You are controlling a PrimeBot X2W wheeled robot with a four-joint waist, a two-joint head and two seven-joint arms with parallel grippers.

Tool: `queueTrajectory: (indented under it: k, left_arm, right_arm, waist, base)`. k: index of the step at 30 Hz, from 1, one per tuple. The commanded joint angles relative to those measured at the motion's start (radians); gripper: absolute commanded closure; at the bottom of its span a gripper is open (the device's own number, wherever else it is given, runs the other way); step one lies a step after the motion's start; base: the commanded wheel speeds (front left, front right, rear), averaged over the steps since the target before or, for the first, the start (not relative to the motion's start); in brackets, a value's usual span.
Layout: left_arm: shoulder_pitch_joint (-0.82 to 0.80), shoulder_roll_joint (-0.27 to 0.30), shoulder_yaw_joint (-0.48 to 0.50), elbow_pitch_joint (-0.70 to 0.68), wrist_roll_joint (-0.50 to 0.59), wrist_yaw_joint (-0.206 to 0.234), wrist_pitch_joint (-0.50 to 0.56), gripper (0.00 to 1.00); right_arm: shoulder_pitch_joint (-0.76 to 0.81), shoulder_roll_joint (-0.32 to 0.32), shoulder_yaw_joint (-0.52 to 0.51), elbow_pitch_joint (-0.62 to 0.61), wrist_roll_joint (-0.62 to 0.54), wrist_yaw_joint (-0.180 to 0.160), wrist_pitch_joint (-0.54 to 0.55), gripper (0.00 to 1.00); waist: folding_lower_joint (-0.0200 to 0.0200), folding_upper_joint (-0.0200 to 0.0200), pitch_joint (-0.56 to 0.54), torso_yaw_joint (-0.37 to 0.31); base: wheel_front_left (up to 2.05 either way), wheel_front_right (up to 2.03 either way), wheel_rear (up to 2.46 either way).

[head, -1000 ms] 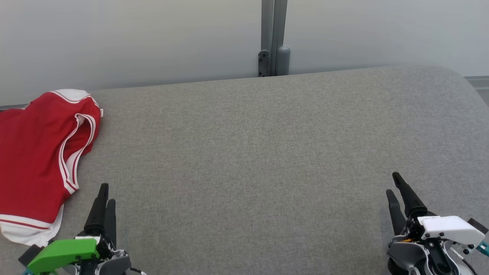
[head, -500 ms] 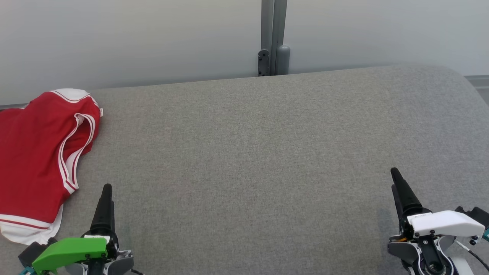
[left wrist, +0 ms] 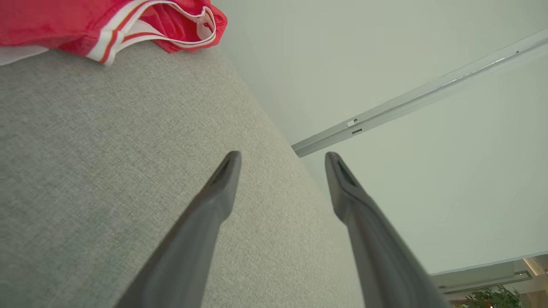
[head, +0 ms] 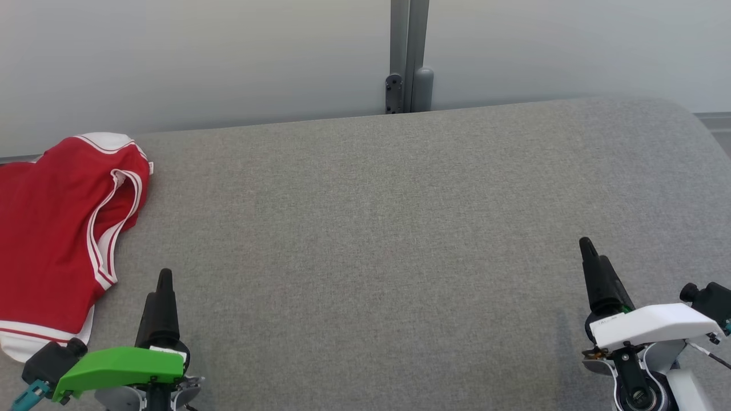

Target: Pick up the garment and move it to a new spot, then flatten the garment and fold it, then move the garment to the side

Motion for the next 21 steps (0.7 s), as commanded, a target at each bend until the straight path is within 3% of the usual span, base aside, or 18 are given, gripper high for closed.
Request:
queueTrajectory:
  k: [1,21]
  left_arm:
    - [-0.001,0.007,-0.003,-0.016,0.048,0.003,-0.012,0.00]
    - [0.021,0.008,-0.006,0.000,0.363,-0.008,-0.080,0.00]
  right_arm:
    - [-0.002,-0.011,0.004,-0.021,-0.051,0.000,-0.013,0.00]
    - [-0.006,-0.016,0.031,0.023,-0.382,0.000,-0.080,0.00]
  waist:
    - [0.0000,0.0000,0.000,-0.001]
    - [0.0000,0.0000,-0.001,-0.007]
  base:
    - [0.00,0.00,0.00]
    - [0.00,0.00,0.00]
